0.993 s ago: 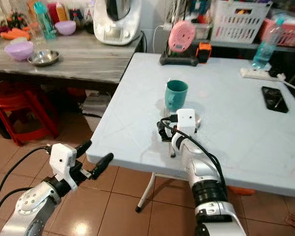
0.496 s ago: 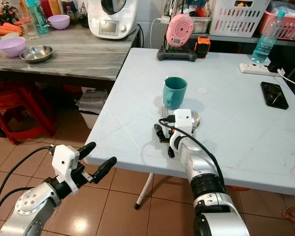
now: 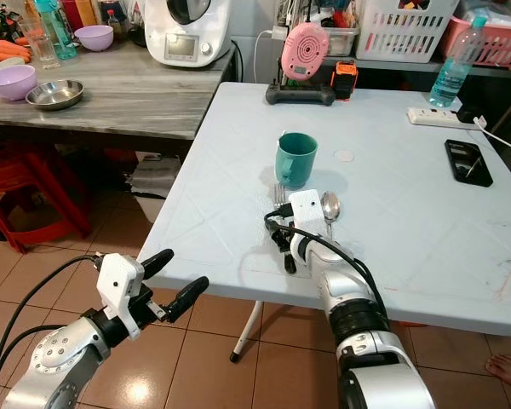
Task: Setting the table
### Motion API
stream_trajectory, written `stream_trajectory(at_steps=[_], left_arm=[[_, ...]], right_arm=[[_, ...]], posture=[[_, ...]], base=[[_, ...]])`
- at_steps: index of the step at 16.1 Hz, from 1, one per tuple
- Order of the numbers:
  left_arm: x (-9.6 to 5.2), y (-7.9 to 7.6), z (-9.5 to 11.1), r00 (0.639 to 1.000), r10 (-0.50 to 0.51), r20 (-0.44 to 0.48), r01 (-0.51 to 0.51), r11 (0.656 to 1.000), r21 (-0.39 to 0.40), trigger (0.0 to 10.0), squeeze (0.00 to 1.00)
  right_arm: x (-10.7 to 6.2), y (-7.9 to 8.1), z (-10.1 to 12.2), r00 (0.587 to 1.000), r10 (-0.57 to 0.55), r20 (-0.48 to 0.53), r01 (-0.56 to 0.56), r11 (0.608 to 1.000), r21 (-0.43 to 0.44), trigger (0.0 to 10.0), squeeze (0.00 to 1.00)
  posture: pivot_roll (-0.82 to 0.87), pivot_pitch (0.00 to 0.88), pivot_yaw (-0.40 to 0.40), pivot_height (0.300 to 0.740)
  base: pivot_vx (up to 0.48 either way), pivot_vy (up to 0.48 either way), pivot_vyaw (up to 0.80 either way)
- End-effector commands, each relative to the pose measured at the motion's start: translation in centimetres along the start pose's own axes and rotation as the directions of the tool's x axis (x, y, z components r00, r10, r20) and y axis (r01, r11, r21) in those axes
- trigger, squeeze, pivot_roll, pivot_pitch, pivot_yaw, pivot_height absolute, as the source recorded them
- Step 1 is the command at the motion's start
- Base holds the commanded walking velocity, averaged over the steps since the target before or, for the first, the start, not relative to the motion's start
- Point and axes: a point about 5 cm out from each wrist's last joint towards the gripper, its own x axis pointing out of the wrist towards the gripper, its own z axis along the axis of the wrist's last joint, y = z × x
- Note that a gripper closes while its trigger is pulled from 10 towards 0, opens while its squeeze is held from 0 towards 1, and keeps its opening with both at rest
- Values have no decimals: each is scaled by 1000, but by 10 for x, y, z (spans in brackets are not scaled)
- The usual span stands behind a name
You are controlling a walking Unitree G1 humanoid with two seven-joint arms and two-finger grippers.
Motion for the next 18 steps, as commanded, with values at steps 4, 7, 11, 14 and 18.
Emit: stream_trajectory(at_steps=[4, 7, 11, 14, 18], left_arm=[[0, -3, 0, 999, -34, -8, 34, 999, 13, 10000, 0], [0, -4, 2, 999, -54, -5, 54, 998, 12, 10000, 0], [1, -4, 3, 998, -64, -13, 65, 998, 21, 10000, 0], [1, -5, 2, 998, -68, -14, 68, 997, 23, 10000, 0], [1, -5, 2, 997, -71, -18, 72, 997, 29, 10000, 0]], right_arm=[[1, 7, -26, 993, 28, -116, -25, 999, 25, 0, 0], [1, 7, -29, 992, 25, -122, -18, 998, 61, 0, 0], [1, 10, -36, 991, 27, -134, -15, 996, 93, 0, 0], [1, 9, -40, 989, 22, -146, -3, 992, 125, 0, 0], [2, 15, -41, 989, 34, -141, -11, 987, 160, 0, 0]], posture=[[62, 93, 9, 740], [63, 93, 9, 740], [59, 91, 11, 740], [61, 84, 8, 740], [64, 82, 6, 740]], base=[[0, 0, 0], [0, 0, 0], [0, 0, 0], [0, 0, 0], [0, 0, 0]])
